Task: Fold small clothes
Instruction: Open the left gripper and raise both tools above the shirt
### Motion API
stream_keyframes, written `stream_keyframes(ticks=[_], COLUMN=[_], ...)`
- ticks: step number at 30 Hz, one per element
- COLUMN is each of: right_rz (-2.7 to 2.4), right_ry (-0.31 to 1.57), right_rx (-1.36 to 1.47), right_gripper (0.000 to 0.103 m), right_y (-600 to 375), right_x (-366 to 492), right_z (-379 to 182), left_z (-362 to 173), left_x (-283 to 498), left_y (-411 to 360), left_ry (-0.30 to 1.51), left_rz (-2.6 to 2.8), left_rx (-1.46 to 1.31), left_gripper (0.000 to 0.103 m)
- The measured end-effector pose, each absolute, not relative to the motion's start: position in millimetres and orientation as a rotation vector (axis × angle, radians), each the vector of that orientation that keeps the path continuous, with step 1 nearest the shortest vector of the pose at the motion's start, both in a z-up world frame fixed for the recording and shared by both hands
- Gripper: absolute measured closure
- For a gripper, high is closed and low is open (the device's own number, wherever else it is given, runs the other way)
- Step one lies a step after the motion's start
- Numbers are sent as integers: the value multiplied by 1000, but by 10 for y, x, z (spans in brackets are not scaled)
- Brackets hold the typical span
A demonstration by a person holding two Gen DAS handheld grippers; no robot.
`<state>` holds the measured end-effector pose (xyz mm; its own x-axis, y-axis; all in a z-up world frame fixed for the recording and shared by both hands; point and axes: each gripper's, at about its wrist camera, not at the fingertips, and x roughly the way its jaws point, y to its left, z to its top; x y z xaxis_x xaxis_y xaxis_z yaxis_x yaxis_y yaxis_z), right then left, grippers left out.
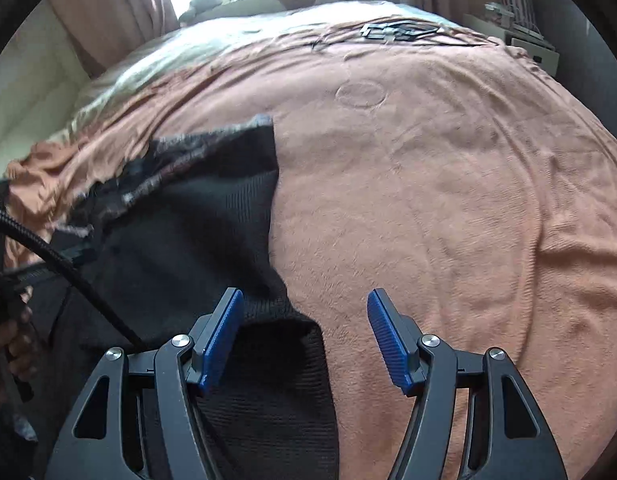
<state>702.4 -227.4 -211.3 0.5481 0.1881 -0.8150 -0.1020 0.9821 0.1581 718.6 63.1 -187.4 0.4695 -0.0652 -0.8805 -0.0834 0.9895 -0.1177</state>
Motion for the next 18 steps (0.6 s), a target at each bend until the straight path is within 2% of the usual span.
stream_keyframes(ticks=[9, 18], right_rz=[76, 135], right_ry=[991, 877], right_rx=[112, 188], right_gripper=[40, 40], right_y=[-2413, -2521], right_x=[6958, 6277], right_z=[-2069, -1511], left_z=[-1595, -1087], left_x=[6849, 6192], left_y=[852, 1179], left_ry=[1056, 1004], left_rz=[33, 34], left_rx=[-160, -221], left_gripper=[62, 59])
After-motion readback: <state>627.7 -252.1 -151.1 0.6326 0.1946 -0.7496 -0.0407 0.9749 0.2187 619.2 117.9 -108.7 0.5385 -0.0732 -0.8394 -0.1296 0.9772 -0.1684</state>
